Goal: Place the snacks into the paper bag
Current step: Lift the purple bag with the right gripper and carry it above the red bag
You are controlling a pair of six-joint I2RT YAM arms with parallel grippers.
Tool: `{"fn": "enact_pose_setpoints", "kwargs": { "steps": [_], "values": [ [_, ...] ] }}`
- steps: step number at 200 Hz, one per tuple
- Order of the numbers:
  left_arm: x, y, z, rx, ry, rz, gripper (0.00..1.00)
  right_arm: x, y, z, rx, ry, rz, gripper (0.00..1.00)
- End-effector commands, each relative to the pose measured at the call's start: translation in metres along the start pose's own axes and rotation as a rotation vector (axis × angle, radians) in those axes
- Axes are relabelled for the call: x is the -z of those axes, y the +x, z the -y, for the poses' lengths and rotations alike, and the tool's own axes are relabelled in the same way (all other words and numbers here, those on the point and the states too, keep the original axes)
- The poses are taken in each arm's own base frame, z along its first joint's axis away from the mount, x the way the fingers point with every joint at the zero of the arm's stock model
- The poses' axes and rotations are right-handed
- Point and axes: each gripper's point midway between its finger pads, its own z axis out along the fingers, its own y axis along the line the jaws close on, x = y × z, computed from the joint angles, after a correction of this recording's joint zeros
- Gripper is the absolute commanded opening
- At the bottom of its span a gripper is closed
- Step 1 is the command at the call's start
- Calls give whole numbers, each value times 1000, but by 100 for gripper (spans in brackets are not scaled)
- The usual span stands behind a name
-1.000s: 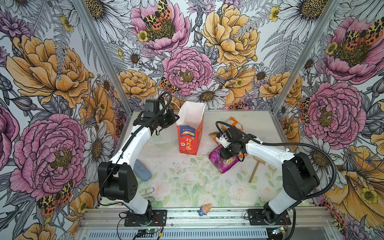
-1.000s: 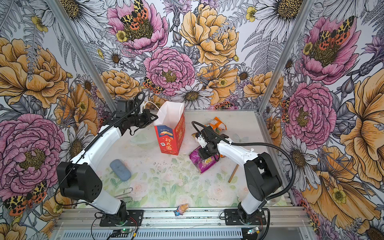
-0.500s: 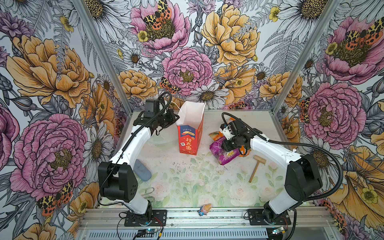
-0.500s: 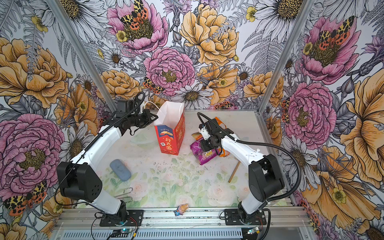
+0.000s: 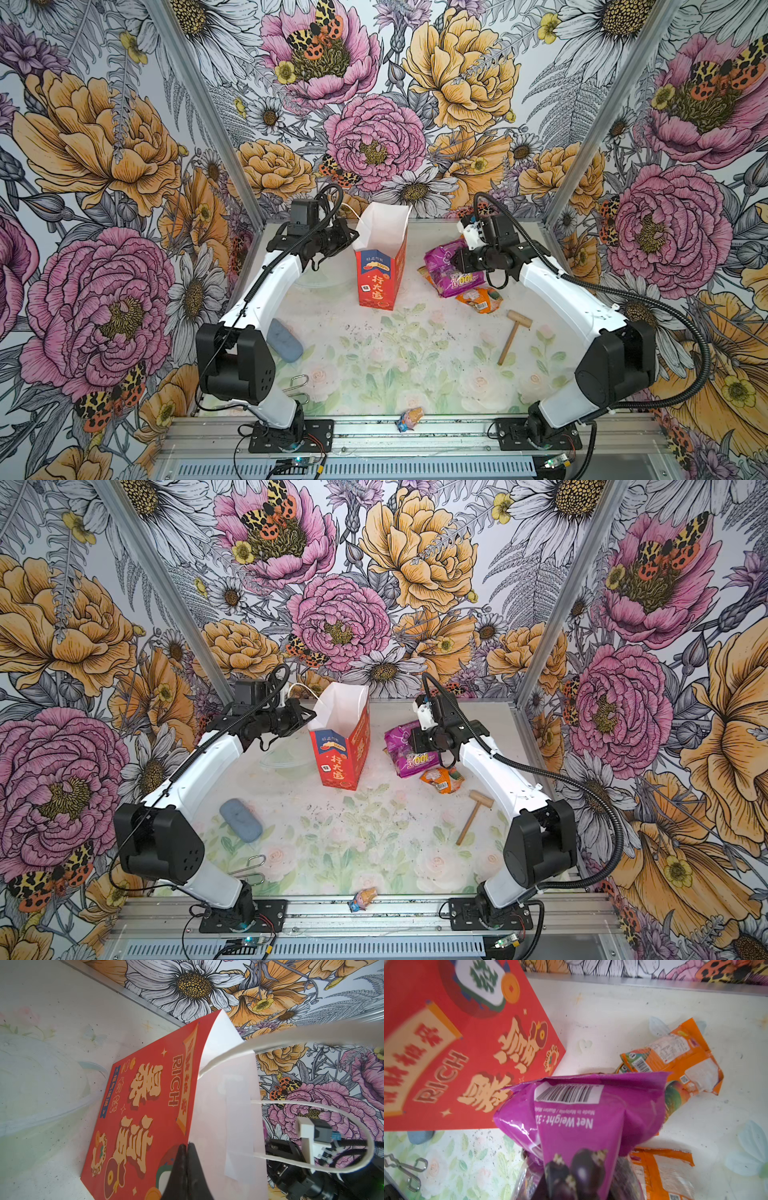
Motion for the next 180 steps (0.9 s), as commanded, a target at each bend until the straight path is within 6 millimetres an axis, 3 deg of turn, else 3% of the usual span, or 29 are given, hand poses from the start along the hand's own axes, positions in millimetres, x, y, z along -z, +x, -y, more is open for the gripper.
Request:
{"fn": "enact_pose_setpoints", "kwargs": {
  "steps": [1,63,100,139,180],
  "values": [
    [8,0,7,-13,11,24,0,51,-78,-22,1,-54,263,0],
    [9,0,8,-11,13,24,0,99,-160,-33,-29,-36,489,0],
    [9,1,11,-14,17,25,0,126,-211,-52,-47,-118,626,0],
    [9,2,10,-14,16,25,0,140,-256,-91,-26,-274,751,0],
    [7,2,10,-12,19,20,0,142,-282,-148,77,-441,818,0]
  ]
}}
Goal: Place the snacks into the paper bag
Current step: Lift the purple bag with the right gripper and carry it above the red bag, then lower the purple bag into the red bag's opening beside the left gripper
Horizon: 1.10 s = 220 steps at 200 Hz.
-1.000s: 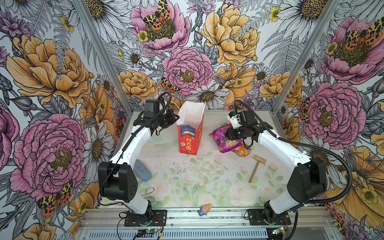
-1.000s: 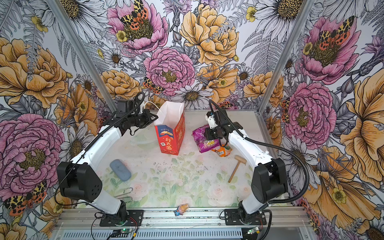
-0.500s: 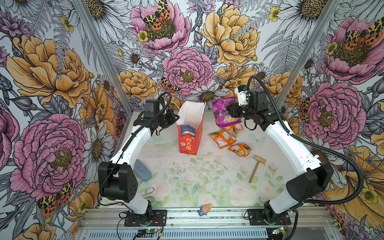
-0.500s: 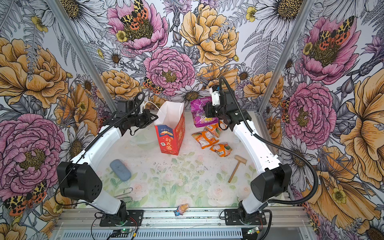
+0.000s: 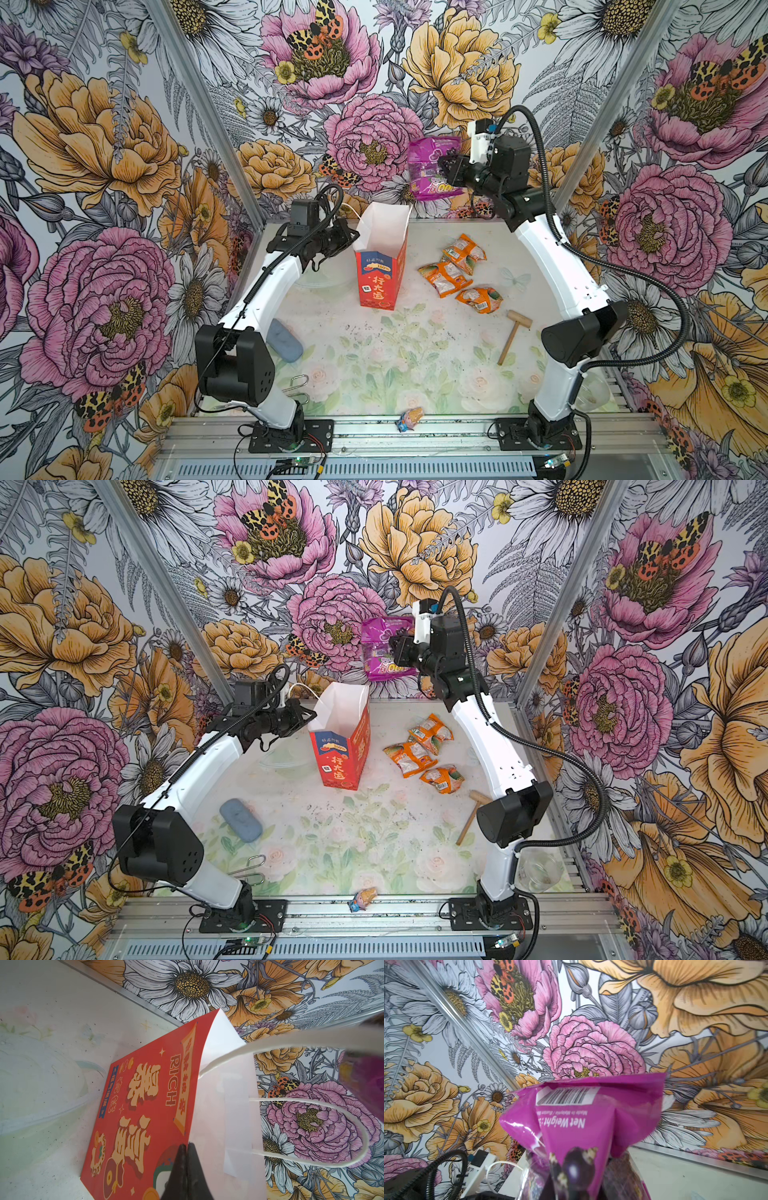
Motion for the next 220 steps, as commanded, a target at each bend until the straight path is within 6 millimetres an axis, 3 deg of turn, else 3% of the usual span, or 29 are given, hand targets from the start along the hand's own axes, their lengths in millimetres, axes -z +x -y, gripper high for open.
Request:
{"fn": "enact_pose_setpoints", "kwargs": {
  "steps": [1,41,76,130,220],
  "values": [
    [6,1,7,-13,12,17,0,8,-54,-74,73,-242,182,0],
    [7,1,7,-13,13,20,0,-9,-52,-125,152,-462,207,0],
    [7,2,8,-14,16,20,0,-20,-38,-141,152,-579,203,0],
    [7,3,8,-13,21,23,0,-40,-12,-140,41,-708,170,0],
    [4,2,8,-10,29,21,0,-39,15,-130,-23,-712,121,0]
  ]
}}
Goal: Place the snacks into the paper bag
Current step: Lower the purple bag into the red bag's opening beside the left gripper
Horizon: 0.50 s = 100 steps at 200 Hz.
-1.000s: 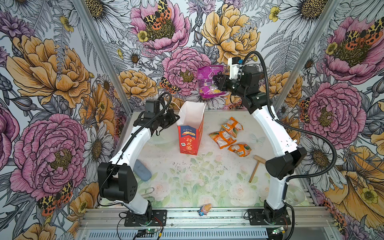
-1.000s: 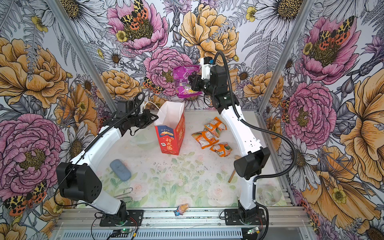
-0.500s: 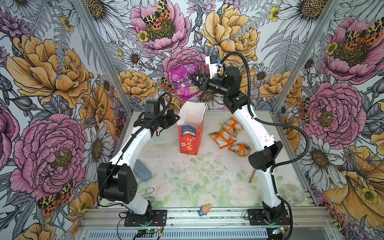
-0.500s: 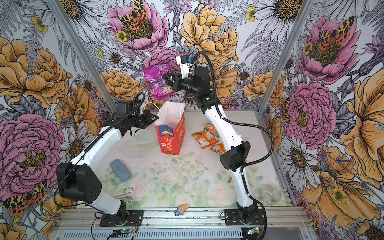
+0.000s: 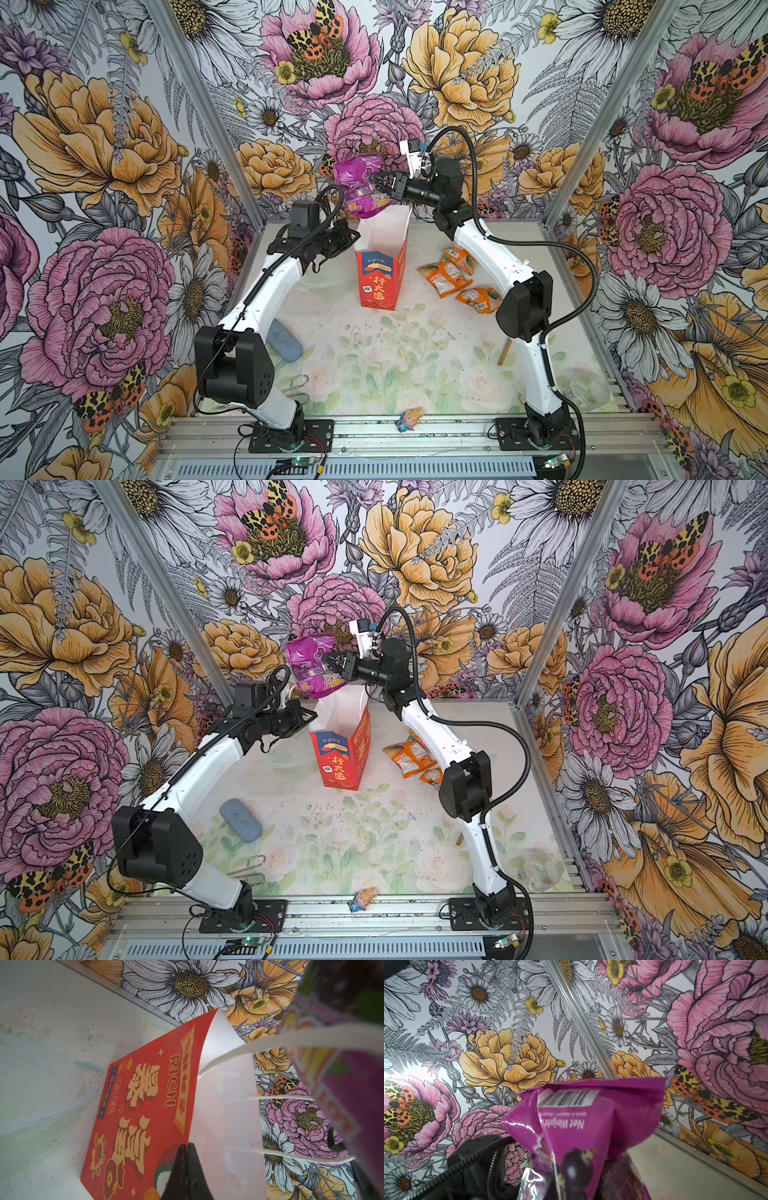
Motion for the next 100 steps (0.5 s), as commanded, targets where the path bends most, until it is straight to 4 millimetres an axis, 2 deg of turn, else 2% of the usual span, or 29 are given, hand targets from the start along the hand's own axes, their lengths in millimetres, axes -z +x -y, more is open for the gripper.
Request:
{"fn": "enact_pose_setpoints", "kwargs": {
  "steps": [1,35,100],
  "values": [
    [4,0,7,-5,21,15,0,28,-64,-79,165,-125,152,0],
    [3,1,6,-3,19,14,0,34,-58,-75,165,-105,143,0],
    [3,1,5,0,16,14,0,53,-51,-56,149,-31,137,0]
  ]
}}
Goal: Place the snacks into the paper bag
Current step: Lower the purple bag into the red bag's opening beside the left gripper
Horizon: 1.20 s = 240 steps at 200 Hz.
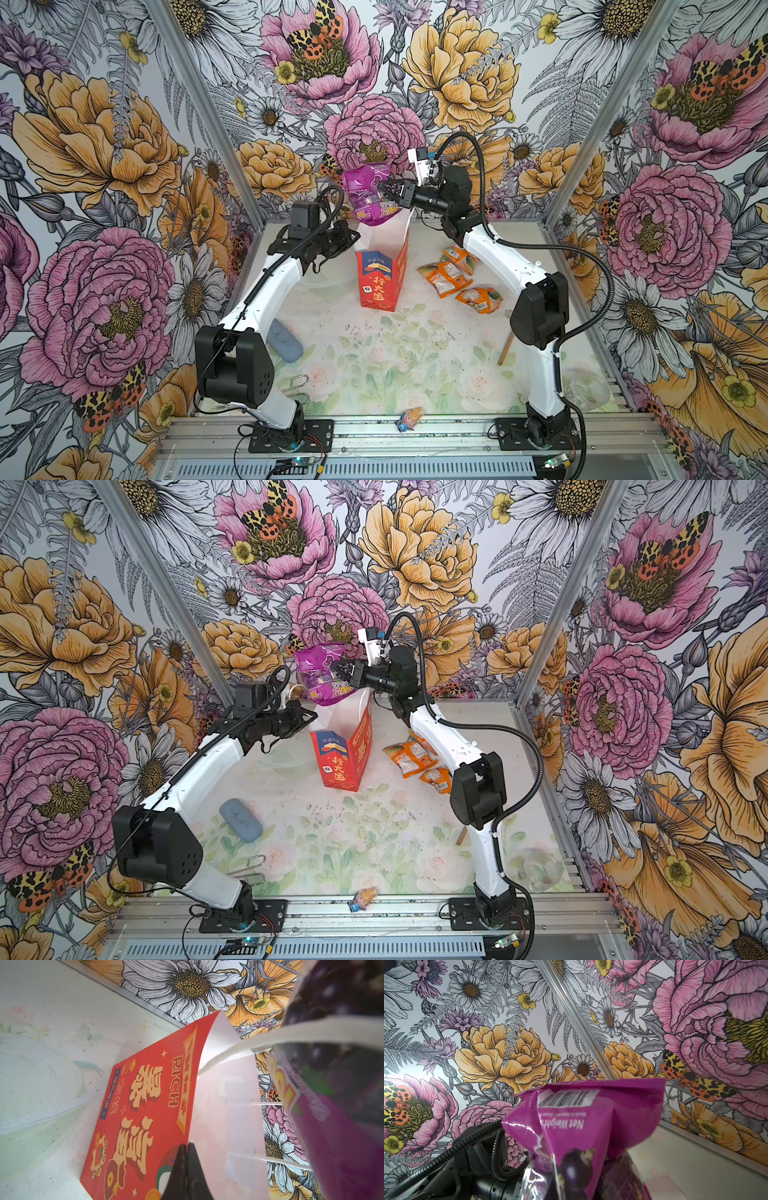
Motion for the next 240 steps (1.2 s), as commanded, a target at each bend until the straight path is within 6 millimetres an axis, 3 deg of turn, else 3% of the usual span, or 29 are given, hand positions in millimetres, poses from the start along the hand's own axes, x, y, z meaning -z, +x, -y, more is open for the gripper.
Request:
{"fn": "enact_pose_setpoints", "kwargs": {
  "steps": [1,95,194,240],
  "values": [
    [5,0,7,-2,16,14,0,25,-54,-55,161,-71,139,0],
    [4,1,9,0,19,13,0,30,-31,-38,115,-19,68,0],
    [3,3,10,-3,22,9,0,27,-17,-34,97,-17,25,0],
    [3,3,10,-4,21,10,0,21,-7,-47,143,-133,-51,0]
  ]
}}
